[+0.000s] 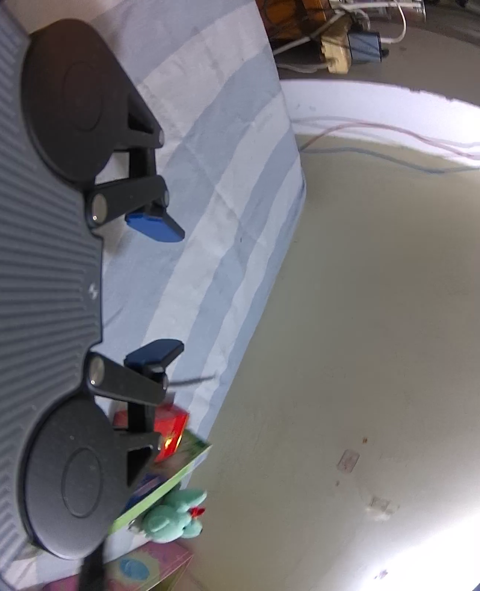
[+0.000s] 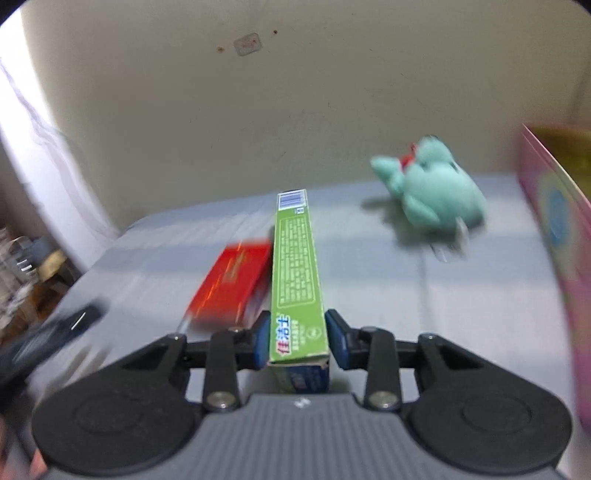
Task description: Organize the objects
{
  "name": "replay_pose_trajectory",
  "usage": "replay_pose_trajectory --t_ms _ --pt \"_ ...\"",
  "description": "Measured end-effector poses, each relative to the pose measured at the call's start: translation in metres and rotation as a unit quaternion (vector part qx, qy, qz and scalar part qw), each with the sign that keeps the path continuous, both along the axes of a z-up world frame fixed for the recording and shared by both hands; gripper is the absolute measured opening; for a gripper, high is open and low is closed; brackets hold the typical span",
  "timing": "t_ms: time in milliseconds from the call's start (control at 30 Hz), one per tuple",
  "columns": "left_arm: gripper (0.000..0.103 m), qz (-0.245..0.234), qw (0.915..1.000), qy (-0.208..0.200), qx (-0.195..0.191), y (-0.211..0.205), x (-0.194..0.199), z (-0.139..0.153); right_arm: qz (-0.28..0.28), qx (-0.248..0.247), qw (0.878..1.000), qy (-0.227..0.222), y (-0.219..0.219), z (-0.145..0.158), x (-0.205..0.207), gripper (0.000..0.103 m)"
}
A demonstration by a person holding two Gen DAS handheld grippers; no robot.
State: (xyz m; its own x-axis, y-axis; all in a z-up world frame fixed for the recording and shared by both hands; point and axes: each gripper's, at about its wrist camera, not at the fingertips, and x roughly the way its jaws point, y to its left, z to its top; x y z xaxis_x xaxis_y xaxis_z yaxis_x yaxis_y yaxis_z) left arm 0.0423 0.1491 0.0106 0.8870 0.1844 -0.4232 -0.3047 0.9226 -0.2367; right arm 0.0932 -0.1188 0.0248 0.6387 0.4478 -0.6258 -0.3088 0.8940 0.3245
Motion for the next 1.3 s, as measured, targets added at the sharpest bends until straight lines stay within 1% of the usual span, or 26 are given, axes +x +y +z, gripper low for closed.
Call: replay_pose_trajectory --t_ms 67,133,200,233,267,333,367,400,433,467,567,600,633,667,700,733,800,900,967,1033,1100,1167,1200,1267,1300 --pt "0.06 -0.036 0.9993 -0.009 -0.004 -0.007 -0.001 0.001 0.014 -0.011 1.0 -0.008 -0.023 0.002 -0.04 0.032" --pt "0.061 -0.11 0.9935 -0.008 -0.025 -0.017 -0.003 0.001 0.008 0.0 1.0 -0.009 -0.052 0.002 -0.084 0.032" --pt "0.062 -0.186 0.9809 0.002 -0.057 -0.032 -0.005 0.001 -0.003 0.044 0.999 0.011 -0.076 0.001 -0.115 0.032" --pt "0.065 -0.21 0.9749 0.009 -0.074 -0.041 -0.007 0.004 -0.012 0.074 0.997 0.025 -0.089 -0.004 -0.126 0.032" --pt "0.067 -0.239 0.9661 0.014 -0.097 -0.053 -0.011 0.007 -0.022 0.111 0.993 0.041 -0.1 -0.009 -0.134 0.032" --pt "0.084 -0.291 0.9457 0.029 -0.141 -0.082 -0.018 0.011 -0.042 0.187 0.979 0.064 -0.119 -0.024 -0.146 0.032" --pt "0.087 -0.31 0.9364 0.041 -0.159 -0.097 -0.021 0.011 -0.048 0.214 0.973 0.069 -0.126 -0.03 -0.147 0.032" --pt "0.089 -0.325 0.9294 0.06 -0.165 -0.115 -0.022 0.012 -0.056 0.232 0.968 0.074 -0.13 -0.036 -0.148 0.031" --pt "0.089 -0.33 0.927 0.079 -0.16 -0.128 -0.02 0.009 -0.059 0.248 0.964 0.075 -0.132 -0.041 -0.149 0.031" --pt "0.089 -0.331 0.926 0.098 -0.154 -0.143 -0.019 0.006 -0.059 0.252 0.964 0.068 -0.132 -0.041 -0.15 0.03" --pt "0.088 -0.33 0.9212 0.149 -0.142 -0.173 -0.015 -0.007 -0.049 0.237 0.969 0.05 -0.126 -0.039 -0.153 0.031" --pt "0.083 -0.322 0.9283 0.144 -0.118 -0.181 -0.015 -0.008 -0.046 0.238 0.969 0.047 -0.126 -0.04 -0.153 0.031" --pt "0.067 -0.32 0.9324 0.143 -0.087 -0.192 -0.015 -0.007 -0.044 0.239 0.969 0.046 -0.127 -0.04 -0.153 0.03" --pt "0.055 -0.337 0.9264 0.142 -0.089 -0.198 -0.013 -0.007 -0.042 0.241 0.968 0.045 -0.128 -0.04 -0.153 0.031" --pt "0.053 -0.336 0.9245 0.148 -0.101 -0.201 -0.011 -0.003 -0.04 0.239 0.969 0.04 -0.128 -0.038 -0.153 0.031" --pt "0.051 -0.335 0.9244 0.151 -0.102 -0.204 -0.008 0.001 -0.036 0.226 0.973 0.022 -0.135 -0.035 -0.161 0.031" --pt "0.051 -0.354 0.9211 0.133 -0.094 -0.214 -0.004 0.017 -0.04 0.209 0.977 -0.017 -0.144 -0.023 -0.165 0.031" --pt "0.051 -0.371 0.9214 0.098 -0.064 -0.24 0.007 0.051 -0.055 0.219 0.972 -0.064 -0.164 -0.003 -0.152 0.031" --pt "0.051 -0.384 0.9196 0.07 -0.042 -0.265 0.021 0.073 -0.071 0.208 0.97 -0.101 -0.177 0.014 -0.141 0.031" --pt "0.051 -0.398 0.9156 0.048 -0.029 -0.288 0.037 0.089 -0.093 0.184 0.969 -0.134 -0.19 0.029 -0.128 0.031" --pt "0.051 -0.405 0.913 0.041 -0.027 -0.311 0.058 0.1 -0.112 0.176 0.967 -0.147 -0.203 0.036 -0.109 0.031" --pt "0.051 -0.41 0.9113 0.037 -0.009 -0.332 0.078 0.105 -0.132 0.171 0.964 -0.152 -0.212 0.038 -0.086 0.031" --pt "0.051 -0.409 0.912 0.034 0.008 -0.343 0.088 0.105 -0.142 0.167 0.964 -0.153 -0.214 0.038 -0.074 0.031" --pt "0.052 -0.395 0.9174 0.035 0.036 -0.36 0.103 0.104 -0.153 0.152 0.965 -0.152 -0.215 0.034 -0.049 0.032" --pt "0.052 -0.387 0.9202 0.039 0.048 -0.366 0.112 0.102 -0.155 0.144 0.966 -0.151 -0.212 0.031 -0.039 0.035"
